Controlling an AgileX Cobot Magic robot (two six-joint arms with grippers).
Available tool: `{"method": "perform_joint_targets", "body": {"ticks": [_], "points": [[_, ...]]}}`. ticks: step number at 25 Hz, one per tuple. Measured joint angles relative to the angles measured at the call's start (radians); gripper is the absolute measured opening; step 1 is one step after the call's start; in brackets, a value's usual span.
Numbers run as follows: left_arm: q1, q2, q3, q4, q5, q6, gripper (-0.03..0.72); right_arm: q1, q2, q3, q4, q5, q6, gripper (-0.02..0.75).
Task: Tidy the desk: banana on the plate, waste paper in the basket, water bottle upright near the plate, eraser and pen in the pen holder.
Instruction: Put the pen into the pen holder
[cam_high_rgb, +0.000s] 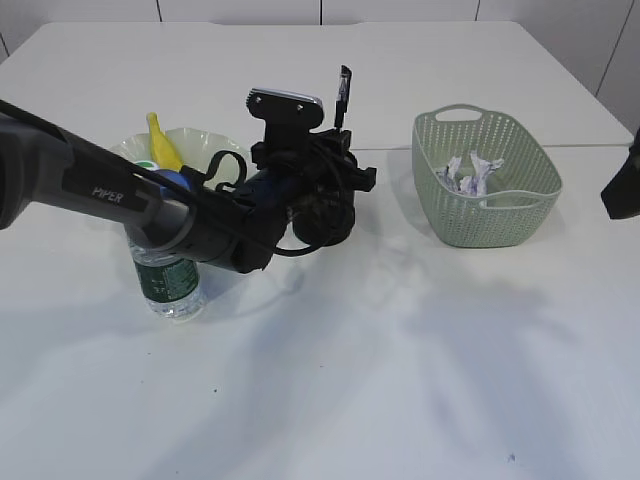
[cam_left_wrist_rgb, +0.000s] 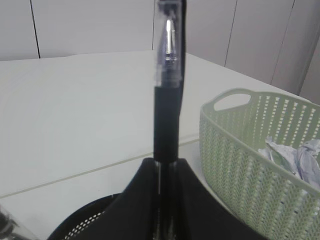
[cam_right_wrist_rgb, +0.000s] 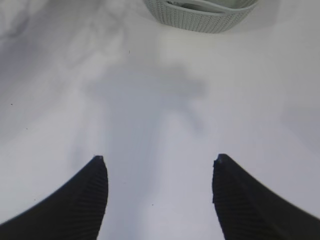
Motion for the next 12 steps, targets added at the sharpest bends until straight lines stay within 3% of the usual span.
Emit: {"method": "perform_joint_targets", "body": {"ticks": [12], "points": [[0.0, 0.0, 0.0, 0.0, 0.0, 0.0, 0.146, 0.0, 0.0, 0.0, 0.0, 0.0, 0.002, 0.493]]}}
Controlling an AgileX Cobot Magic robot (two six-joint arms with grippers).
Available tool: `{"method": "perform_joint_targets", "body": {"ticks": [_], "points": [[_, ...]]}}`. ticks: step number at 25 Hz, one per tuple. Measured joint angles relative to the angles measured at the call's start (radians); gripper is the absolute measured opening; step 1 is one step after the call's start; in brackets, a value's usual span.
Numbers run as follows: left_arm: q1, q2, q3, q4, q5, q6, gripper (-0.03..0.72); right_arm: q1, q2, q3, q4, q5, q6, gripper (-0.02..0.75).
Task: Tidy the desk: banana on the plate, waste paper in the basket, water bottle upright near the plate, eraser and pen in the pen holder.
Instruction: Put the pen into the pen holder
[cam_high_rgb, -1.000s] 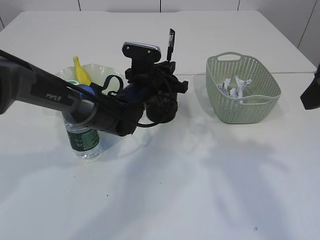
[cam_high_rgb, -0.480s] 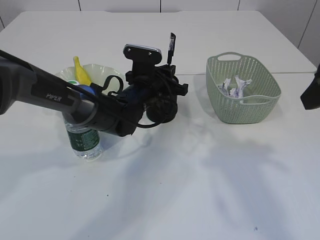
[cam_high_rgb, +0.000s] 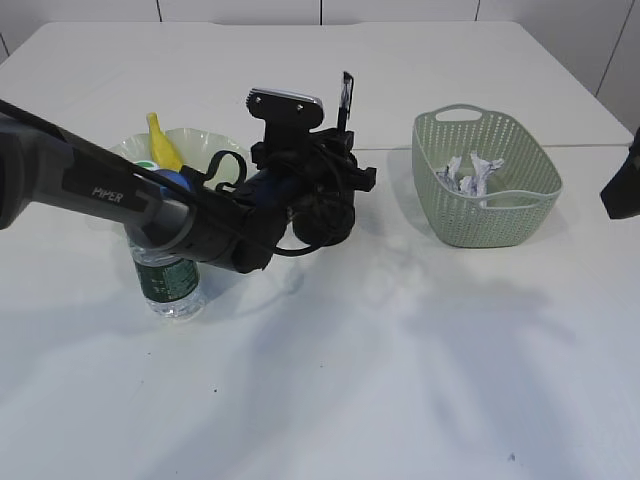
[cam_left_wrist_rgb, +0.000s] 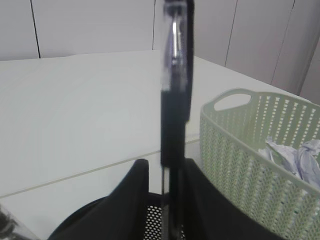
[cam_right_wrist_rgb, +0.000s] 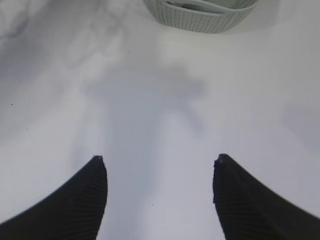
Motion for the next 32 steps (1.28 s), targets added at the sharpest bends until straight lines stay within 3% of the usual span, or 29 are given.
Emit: {"method": "perform_joint_targets", "body": {"ticks": [21, 32], "points": [[0.0, -0.002, 0.0, -0.002, -0.031, 0.0, 0.181, 0.0, 0.0, 0.0, 0.0, 0.0, 0.0, 0.489], [0.0, -0.036, 0.0, 0.0, -0.031, 0.01, 0.25, 0.0, 0.0, 0.0, 0.0, 0.0, 0.0, 0.488]]}}
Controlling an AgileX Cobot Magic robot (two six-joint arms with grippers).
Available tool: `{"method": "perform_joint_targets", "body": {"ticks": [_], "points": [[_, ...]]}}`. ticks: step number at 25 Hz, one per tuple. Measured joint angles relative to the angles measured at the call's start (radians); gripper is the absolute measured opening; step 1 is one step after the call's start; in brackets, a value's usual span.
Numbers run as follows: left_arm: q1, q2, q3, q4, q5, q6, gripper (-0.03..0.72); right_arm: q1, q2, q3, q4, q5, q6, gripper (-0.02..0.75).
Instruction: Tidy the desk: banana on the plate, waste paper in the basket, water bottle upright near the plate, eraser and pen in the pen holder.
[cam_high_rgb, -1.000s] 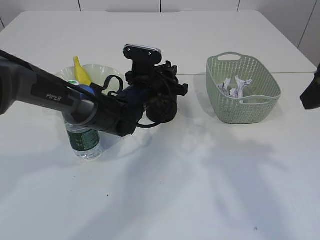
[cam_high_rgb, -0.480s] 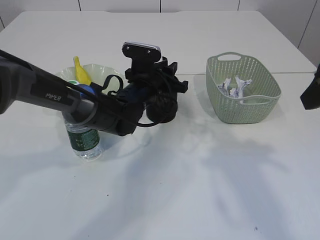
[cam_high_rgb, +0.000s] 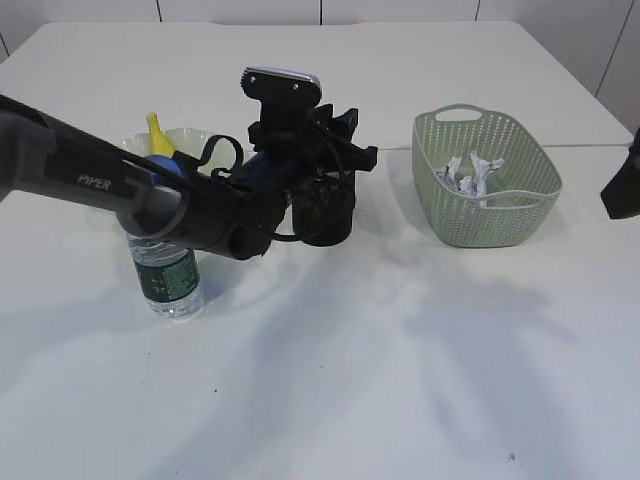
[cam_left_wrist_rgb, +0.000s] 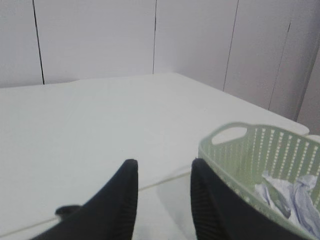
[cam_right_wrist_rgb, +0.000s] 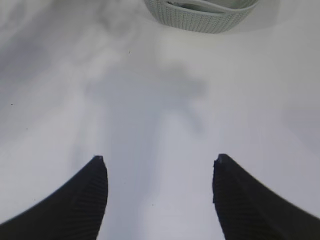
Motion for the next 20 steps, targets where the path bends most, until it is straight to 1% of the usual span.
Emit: {"method": "perform_joint_targets", "body": {"ticks": [5, 11, 16, 20], "points": [[0.0, -0.055, 0.0, 0.0, 0.023, 0.016, 0.25, 0.0, 0.0, 0.0, 0.0, 0.0, 0.0, 0.487], [0.0, -0.133, 0.0, 0.002, 0.151, 0.044, 0.25, 0.0, 0.0, 0.0, 0.0, 0.0, 0.0, 0.486], [0.005, -0.197, 0.0, -0.074, 0.188, 0.045, 0.25, 0.0, 0.0, 0.0, 0.0, 0.0, -0.002, 0.486], [0.033, -0.257, 0.0, -0.085, 0.219, 0.073, 0.25, 0.0, 0.0, 0.0, 0.0, -0.002, -0.002, 0.486]]}}
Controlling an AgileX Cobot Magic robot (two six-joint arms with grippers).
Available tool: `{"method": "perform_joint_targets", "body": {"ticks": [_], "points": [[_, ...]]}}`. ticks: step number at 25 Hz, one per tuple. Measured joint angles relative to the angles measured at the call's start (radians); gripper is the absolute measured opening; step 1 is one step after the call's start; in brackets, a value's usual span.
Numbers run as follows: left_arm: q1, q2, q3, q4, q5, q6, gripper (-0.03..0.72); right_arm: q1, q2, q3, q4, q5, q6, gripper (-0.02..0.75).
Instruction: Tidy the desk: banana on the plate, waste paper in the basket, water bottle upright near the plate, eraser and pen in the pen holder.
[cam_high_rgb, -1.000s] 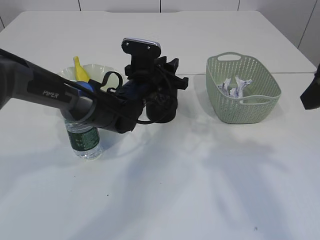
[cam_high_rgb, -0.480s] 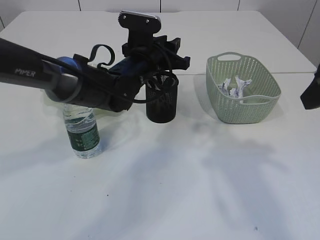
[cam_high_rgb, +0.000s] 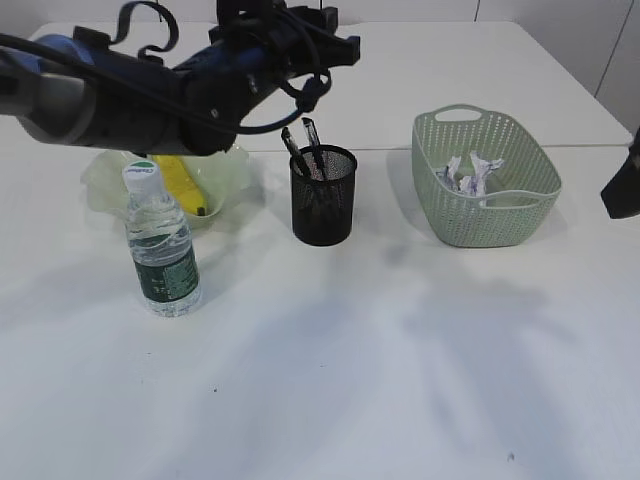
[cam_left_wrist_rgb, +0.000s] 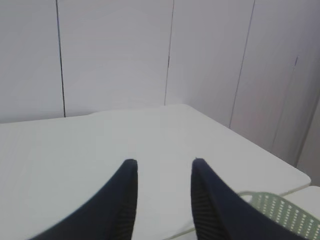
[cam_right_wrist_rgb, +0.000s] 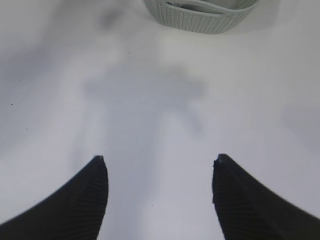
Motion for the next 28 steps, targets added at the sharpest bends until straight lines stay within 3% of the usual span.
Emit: {"method": "perform_joint_targets", "body": {"ticks": [5, 17, 24, 28], "points": [[0.085, -0.058, 0.0, -0.002, 0.066, 0.016, 0.25, 0.0, 0.0, 0.0, 0.0, -0.002, -0.002, 0.486], [0.36, -0.211, 0.0, -0.008, 0.272, 0.019, 0.249, 0.0, 0.0, 0.0, 0.0, -0.01, -0.002, 0.486], [0.487, -0.297, 0.002, 0.014, 0.612, 0.02, 0.247, 0.0, 0.0, 0.0, 0.0, -0.011, -0.002, 0.486], [0.52, -0.338, 0.002, 0.091, 0.864, 0.02, 0.244, 0.0, 0.0, 0.0, 0.0, -0.004, -0.002, 0.486]]}}
